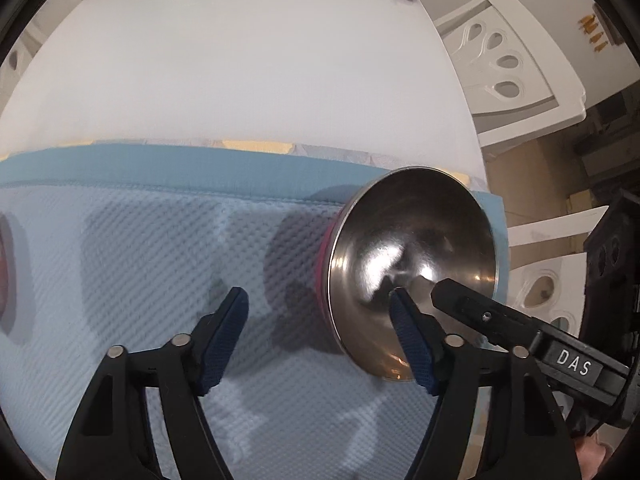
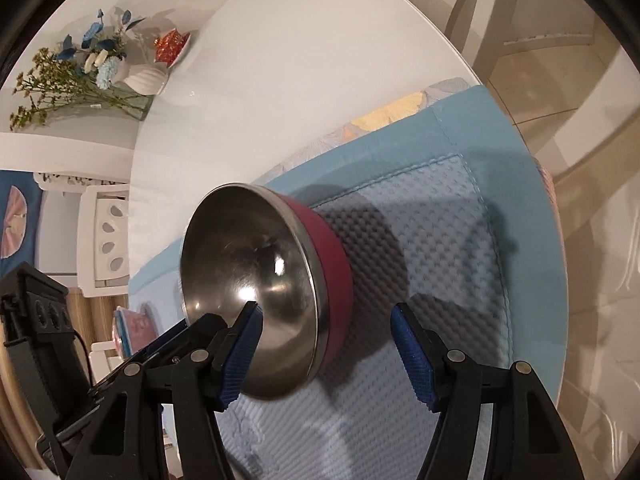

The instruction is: Organize plates and bowls

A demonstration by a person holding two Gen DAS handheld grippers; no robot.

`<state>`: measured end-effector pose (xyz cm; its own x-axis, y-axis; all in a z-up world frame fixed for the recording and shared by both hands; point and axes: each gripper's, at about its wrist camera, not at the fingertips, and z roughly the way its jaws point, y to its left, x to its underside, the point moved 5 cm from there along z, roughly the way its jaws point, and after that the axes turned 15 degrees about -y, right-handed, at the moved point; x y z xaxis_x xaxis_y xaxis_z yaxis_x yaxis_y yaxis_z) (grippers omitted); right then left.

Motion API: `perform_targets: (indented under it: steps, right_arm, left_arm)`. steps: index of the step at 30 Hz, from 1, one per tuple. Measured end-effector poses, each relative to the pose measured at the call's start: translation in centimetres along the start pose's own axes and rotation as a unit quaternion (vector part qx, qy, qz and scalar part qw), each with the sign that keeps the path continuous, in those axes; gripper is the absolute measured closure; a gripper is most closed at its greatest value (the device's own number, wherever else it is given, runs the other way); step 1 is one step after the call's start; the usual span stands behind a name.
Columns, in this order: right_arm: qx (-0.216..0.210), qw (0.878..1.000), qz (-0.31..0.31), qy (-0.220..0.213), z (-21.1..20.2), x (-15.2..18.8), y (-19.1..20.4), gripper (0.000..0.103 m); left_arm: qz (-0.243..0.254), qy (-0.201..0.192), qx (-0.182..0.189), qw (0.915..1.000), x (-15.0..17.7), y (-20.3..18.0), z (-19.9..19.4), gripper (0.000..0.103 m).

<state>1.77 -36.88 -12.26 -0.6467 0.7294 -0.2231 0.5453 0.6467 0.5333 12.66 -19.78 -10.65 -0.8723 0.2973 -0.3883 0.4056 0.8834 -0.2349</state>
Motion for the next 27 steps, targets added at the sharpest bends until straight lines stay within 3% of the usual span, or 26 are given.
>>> perform_targets:
  steps: [3, 7, 12, 14, 17, 27]
  right_arm:
    - [0.007, 1.000, -0.005, -0.001, 0.5, -0.3, -0.2, 0.041]
    - [0.009, 1.000, -0.009, 0.000, 1.2, -0.5, -0.2, 0.056]
    - [0.014, 1.000, -0.013, -0.012, 1.5, -0.7, -0.1, 0.067]
    - [0.018, 1.000, -0.011, -0.019, 1.4, -0.8, -0.2, 0.077]
    - [0.015, 1.000, -0.008, -0.023, 1.3, -0.8, -0.1, 0.086]
    - [0.034, 0.999, -0.024, -0.027, 0.5, -0.8, 1.1, 0.088]
  left_arm:
    - [0.001, 0.000, 0.008, 1.0000, -0.2, 0.1, 0.3, 0.037]
    - [0.013, -0.001, 0.006, 0.9999, -0.3, 0.0, 0.7, 0.058]
    - [0.031, -0.004, 0.014, 0.9994, -0.1, -0.3, 1.1, 0.080]
    - [0.039, -0.006, 0.013, 0.9991, 0.0, -0.5, 1.1, 0.089]
    - [0.045, -0.011, 0.010, 0.9989, -0.1, -0.5, 1.0, 0.092]
    - [0.049, -0.022, 0.012, 0.9985, -0.2, -0.3, -0.5, 0.092]
